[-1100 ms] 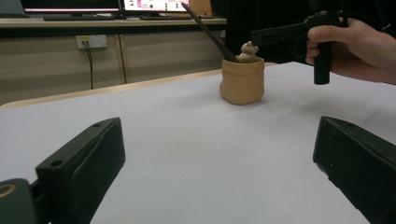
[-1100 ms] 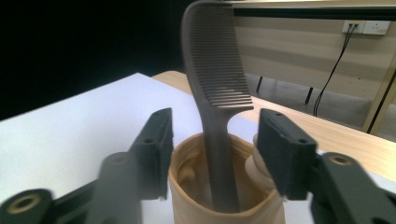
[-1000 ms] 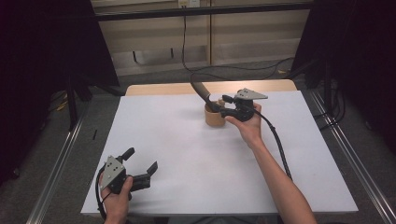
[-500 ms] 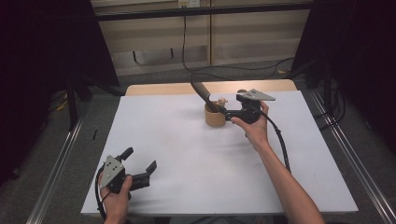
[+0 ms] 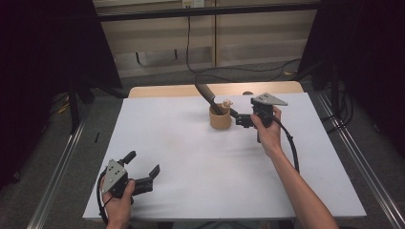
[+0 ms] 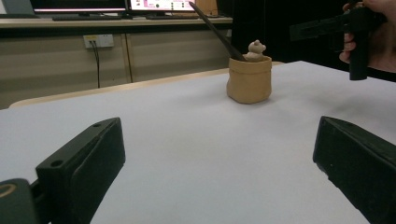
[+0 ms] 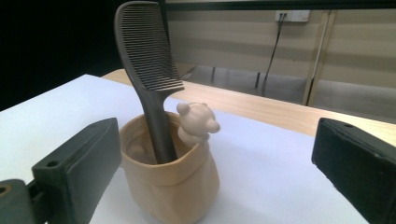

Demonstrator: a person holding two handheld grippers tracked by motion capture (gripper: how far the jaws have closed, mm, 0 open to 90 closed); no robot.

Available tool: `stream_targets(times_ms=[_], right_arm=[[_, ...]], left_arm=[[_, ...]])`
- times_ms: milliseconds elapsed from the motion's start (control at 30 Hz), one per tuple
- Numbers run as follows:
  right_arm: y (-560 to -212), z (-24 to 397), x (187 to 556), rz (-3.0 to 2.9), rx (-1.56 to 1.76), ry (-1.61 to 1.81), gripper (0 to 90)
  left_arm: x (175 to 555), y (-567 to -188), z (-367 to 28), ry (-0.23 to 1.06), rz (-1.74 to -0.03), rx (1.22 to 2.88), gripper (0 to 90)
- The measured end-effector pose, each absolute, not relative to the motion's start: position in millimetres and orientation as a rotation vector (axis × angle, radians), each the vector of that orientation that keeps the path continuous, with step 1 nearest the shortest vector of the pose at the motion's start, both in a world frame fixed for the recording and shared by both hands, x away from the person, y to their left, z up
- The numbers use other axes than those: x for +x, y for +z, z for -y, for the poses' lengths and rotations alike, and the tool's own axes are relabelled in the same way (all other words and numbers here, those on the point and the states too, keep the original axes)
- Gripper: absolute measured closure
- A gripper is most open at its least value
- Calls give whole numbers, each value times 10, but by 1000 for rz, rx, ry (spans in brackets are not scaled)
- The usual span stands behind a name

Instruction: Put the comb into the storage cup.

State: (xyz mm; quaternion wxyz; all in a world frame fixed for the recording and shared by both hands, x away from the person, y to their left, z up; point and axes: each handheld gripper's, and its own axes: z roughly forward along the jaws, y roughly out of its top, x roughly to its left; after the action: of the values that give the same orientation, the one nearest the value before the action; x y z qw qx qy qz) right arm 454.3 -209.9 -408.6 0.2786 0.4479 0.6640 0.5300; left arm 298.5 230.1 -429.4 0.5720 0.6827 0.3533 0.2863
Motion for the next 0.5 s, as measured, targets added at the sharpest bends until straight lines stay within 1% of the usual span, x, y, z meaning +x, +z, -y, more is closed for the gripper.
stream_targets(times_ms=[500], right_arm=[[-4005, 2284, 4280, -1708, 1179, 1376, 3]], left_arm=[[2980, -4295, -2297, 679, -830, 1615, 21]])
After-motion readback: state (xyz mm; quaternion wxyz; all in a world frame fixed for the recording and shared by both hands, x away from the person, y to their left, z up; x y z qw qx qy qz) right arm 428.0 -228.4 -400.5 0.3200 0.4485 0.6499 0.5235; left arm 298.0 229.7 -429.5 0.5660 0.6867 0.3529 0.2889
